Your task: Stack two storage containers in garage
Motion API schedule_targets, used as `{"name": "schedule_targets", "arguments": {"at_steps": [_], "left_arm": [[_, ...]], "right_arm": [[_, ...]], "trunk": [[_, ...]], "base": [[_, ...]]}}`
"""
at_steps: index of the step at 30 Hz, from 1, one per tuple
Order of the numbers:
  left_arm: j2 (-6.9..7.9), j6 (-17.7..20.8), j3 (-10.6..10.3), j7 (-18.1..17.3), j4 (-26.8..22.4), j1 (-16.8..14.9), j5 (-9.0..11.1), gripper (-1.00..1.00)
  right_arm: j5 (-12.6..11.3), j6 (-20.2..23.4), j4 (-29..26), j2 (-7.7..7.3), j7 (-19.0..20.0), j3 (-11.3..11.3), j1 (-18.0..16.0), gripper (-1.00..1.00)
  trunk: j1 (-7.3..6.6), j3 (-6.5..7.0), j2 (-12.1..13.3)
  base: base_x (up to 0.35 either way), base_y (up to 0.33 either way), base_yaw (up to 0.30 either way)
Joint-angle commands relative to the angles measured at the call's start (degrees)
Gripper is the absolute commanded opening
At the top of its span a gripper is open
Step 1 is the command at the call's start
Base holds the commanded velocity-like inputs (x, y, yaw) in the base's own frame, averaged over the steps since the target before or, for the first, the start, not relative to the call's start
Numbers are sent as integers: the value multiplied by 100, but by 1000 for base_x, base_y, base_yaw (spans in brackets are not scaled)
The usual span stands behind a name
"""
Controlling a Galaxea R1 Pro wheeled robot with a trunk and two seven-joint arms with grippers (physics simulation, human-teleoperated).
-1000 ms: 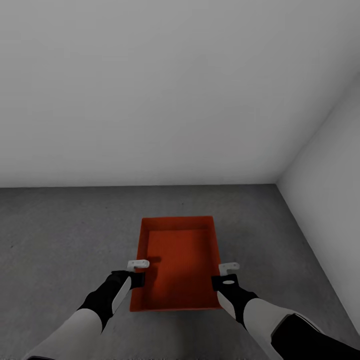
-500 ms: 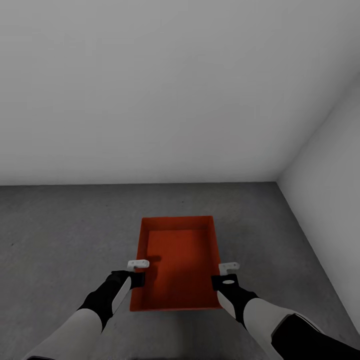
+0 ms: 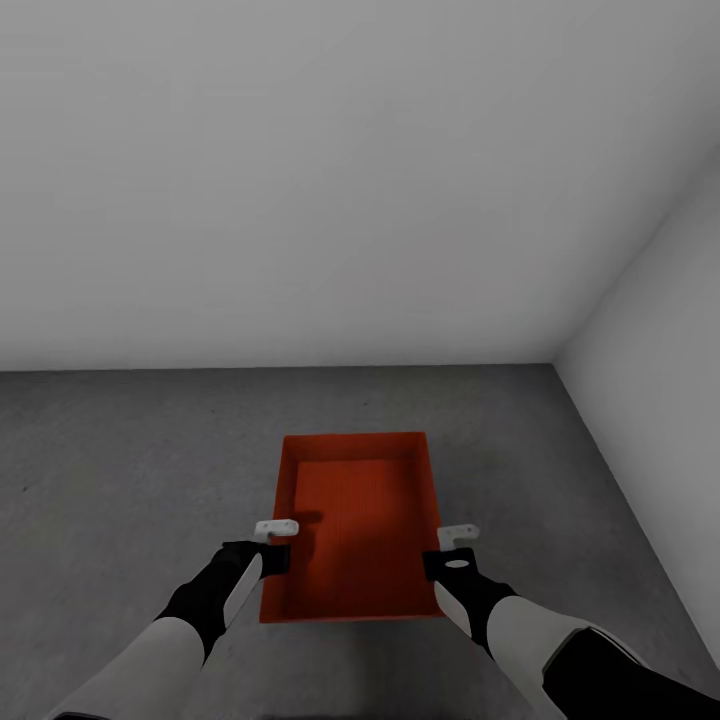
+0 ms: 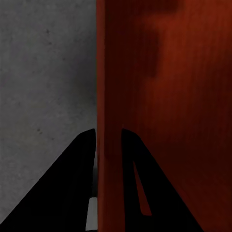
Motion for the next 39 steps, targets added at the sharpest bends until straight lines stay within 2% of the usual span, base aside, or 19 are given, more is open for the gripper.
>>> {"name": "schedule_targets", "arguments": {"at_steps": [1,23,39], "left_arm": [[17,-178,-38,90,-21,-4,-115,-100],[-8,-161,-38,52,-30,-4,-97,-100],[-9,-161,-38,72,-30,-4,-96,-100]], "right_arm": [[-115,37,171,-2,-73,49,0,-100],[-116,38,171,-11,-73,49,0,-100],[-116,46,171,-11,-71,49,0,-100]], "trunk": [[1,-5,-5],[1,-5,-5],[353,-292,-647]], "base": [[0,0,0],[0,0,0],[0,0,0]]}}
